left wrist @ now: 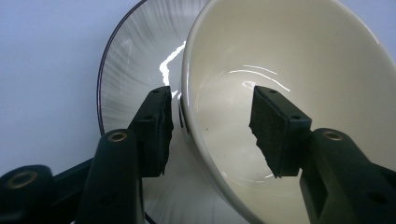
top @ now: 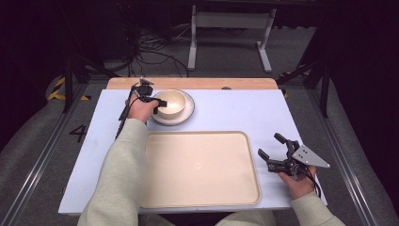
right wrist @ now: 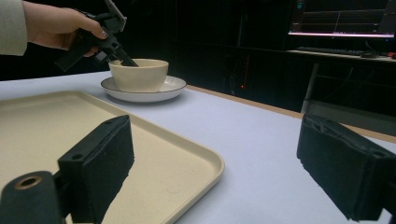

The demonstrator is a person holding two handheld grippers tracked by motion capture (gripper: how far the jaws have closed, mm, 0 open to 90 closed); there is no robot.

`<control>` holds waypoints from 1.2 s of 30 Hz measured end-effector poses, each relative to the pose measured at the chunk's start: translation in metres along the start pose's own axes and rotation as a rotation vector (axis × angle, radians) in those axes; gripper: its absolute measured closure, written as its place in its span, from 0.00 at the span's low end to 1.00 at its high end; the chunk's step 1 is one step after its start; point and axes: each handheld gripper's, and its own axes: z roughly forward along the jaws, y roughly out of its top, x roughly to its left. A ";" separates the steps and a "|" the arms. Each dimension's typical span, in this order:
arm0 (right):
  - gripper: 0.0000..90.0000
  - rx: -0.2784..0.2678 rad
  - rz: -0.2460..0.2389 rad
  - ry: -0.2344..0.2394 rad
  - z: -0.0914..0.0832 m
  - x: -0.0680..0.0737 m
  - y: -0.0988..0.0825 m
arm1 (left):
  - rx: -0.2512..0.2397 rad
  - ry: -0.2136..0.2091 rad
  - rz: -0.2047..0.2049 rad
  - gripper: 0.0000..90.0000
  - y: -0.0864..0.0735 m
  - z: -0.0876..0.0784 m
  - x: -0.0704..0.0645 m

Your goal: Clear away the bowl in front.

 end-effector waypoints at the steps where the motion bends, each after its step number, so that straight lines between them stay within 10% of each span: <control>1: 0.13 0.001 -0.001 0.001 0.000 0.000 0.000 | 0.004 -0.002 -0.005 0.58 0.000 0.000 0.000; 36: 0.13 0.009 -0.005 0.005 0.001 0.000 0.000 | 0.038 0.107 -0.184 0.93 0.000 0.003 -0.007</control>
